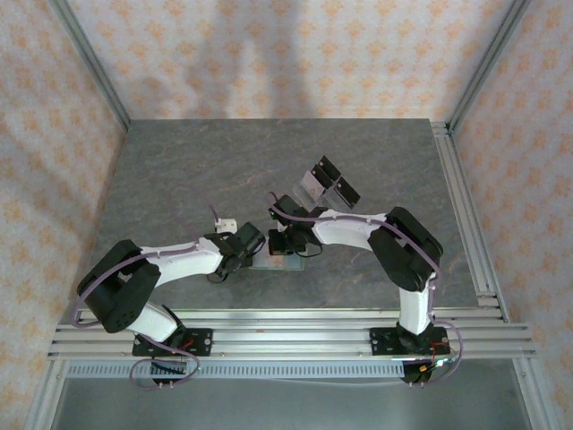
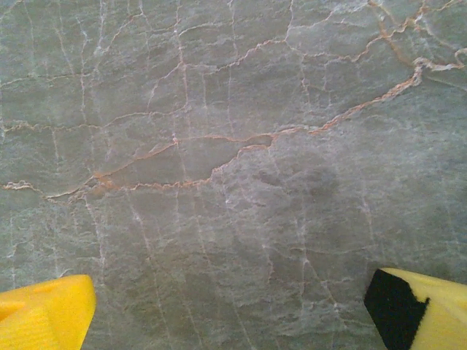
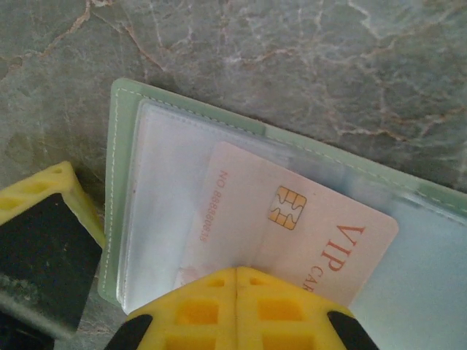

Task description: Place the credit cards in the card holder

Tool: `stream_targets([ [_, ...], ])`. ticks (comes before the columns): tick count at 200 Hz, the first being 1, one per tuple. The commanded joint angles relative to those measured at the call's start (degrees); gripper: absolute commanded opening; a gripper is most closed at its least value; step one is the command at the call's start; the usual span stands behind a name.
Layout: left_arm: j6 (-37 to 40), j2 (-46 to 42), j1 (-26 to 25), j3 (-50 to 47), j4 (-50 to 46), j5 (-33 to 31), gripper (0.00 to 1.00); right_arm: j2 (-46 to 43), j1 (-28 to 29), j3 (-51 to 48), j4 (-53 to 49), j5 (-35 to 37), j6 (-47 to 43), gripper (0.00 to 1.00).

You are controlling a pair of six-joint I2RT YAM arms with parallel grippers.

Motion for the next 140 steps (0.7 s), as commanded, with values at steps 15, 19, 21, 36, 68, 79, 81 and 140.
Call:
stream_targets([
  [15, -0.74, 1.63, 0.51, -1.54, 1.22, 1.22, 1.00, -2.49, 0.38, 1.40, -1.31, 2.03, -0.58, 0.03],
  [19, -0.74, 1.59, 0.53, -1.50, 1.23, 1.24, 1.00, -3.27, 0.40, 1.11, -1.48, 2.71, -0.63, 0.03],
  [21, -0.74, 1.58, 0.51, -1.47, 1.30, 1.24, 1.00, -3.56, 0.40, 0.92, -1.58, 3.02, -0.68, 0.03],
  [36, -0.74, 1.50, 0.52, -1.46, 1.26, 1.20, 1.00, -6.15, 0.39, -0.16, -2.88, 4.78, -1.23, 0.03],
  [68, -0.65, 1.54, 0.51, -1.50, 1.27, 1.14, 1.00, -8.28, 0.40, -2.22, -6.14, 7.31, -2.31, 0.03],
  [79, -0.65, 1.58, 0.53, -1.44, 1.31, 1.14, 1.00, -8.32, 0.39, -3.16, -6.61, 7.98, -2.57, 0.04],
  [81, -0.65, 1.58, 0.56, -1.41, 1.30, 1.19, 1.00, -8.32, 0.40, -3.36, -6.62, 8.08, -2.57, 0.03],
  [140, -0.48, 1.58, 0.53, -1.51, 1.41, 1.23, 1.00, -6.26, 0.40, -5.42, -5.45, 8.25, -2.32, 0.02],
])
